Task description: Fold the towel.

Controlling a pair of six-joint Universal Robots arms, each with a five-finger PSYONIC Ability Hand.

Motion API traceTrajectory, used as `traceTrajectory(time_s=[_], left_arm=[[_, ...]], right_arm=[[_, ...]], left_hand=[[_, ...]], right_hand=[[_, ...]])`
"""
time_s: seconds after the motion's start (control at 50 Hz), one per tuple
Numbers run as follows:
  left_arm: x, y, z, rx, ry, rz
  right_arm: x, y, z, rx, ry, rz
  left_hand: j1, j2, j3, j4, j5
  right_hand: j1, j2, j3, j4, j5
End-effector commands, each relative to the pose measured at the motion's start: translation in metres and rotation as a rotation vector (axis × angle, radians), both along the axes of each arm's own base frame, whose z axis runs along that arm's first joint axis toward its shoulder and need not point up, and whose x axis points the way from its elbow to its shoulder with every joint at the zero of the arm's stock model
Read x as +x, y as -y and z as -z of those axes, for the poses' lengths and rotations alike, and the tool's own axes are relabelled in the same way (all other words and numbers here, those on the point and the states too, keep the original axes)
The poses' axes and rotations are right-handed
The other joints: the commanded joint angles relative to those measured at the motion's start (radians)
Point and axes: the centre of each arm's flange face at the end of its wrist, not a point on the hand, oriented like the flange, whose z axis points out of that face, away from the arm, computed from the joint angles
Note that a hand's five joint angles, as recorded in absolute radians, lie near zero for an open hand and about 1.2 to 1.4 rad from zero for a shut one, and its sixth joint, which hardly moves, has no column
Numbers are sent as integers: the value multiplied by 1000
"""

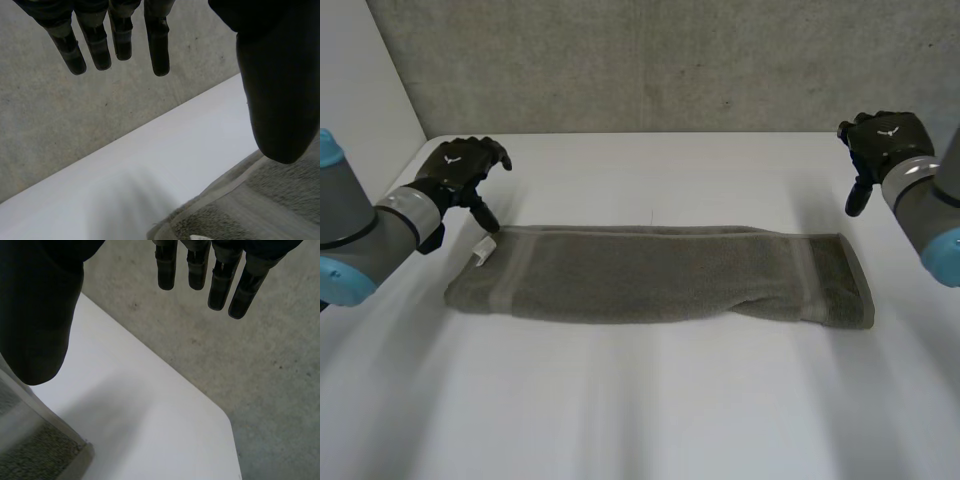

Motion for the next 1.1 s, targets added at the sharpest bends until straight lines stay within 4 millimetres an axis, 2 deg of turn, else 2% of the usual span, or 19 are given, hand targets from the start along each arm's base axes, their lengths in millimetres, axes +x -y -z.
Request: traceTrajectory(time_s=[0.02,0.06,0.2,0.26,0.38,0.5,0.54,0.56,0.6,0.62,0.64,0.78,0.9,0.92,0.96,1.04,1.06,1.08,1.1], left_arm=[[6,-34,-7,41,16,-5],[8,-42,-2,66,23,-6],[20,-73,20,163,60,-22],[23,-82,27,196,62,-26],[23,-89,35,222,65,-25],[19,-95,39,238,68,-12],[18,-95,38,237,68,-9],[18,-95,38,237,68,-11],[18,-95,38,237,68,-11],[18,-95,38,237,68,-11],[18,-95,38,236,67,-11],[18,-95,38,235,67,-11],[19,-94,37,235,61,-14],[19,-94,37,234,61,-13],[19,-94,36,231,61,-13],[19,-93,34,226,59,-15],[19,-93,34,226,59,-15],[18,-93,33,224,58,-14],[18,-93,33,224,58,-14]], right_arm=[[-2,-45,-2,62,-30,-95],[-6,-65,15,134,-78,-128],[-15,-90,54,260,-158,-153],[-30,-84,70,291,-157,-116],[-36,-75,101,356,-131,-143],[-40,-71,108,376,-117,-135],[-43,-68,112,379,-112,-126],[-43,-68,112,379,-112,-126],[-45,-63,113,362,-108,-118],[-45,-63,113,361,-108,-118],[-46,-61,113,352,-108,-112],[-61,-49,109,328,-120,-73],[-111,-19,96,274,-243,34],[-111,-19,96,274,-244,34],[-135,-4,76,232,-448,58],[-130,5,56,199,-522,90],[-114,7,45,167,-520,84],[-114,7,44,167,-520,84],[-88,4,33,126,-502,54]], left_hand=[[-33,-27,-32,-36,-1],[-30,-24,-29,-33,2],[-33,-27,-32,-36,-1],[-33,-27,-32,-36,-1],[-38,-32,-38,-42,-6],[-44,-38,-43,-47,-12],[-44,-38,-43,-47,-12],[-47,-41,-46,-50,-15],[-50,-44,-49,-53,-18],[-50,-44,-49,-53,-18],[-53,-47,-52,-56,-21],[-56,-50,-55,-59,-24],[-56,-50,-55,-59,-24],[-56,-50,-55,-59,-24],[-56,-50,-55,-59,-24],[-59,-53,-58,-62,-27],[-59,-53,-58,-62,-27],[-59,-53,-58,-62,-27],[-59,-53,-58,-62,-27]], right_hand=[[-64,-82,-75,-96,-65],[-64,-82,-75,-96,-65],[113,95,102,81,113],[149,130,137,116,148],[243,225,232,210,242],[290,272,279,258,289],[462,444,451,430,461],[463,445,452,431,462],[942,923,930,909,941],[945,926,933,912,944],[1156,1138,1144,1123,1155],[1158,1140,1147,1125,1157],[1158,1140,1147,1125,1157],[1158,1140,1147,1125,1157],[1158,1140,1147,1125,1157],[1158,1140,1147,1125,1157],[1158,1140,1147,1125,1157],[1158,1140,1147,1125,1157],[1158,1140,1147,1125,1157]])
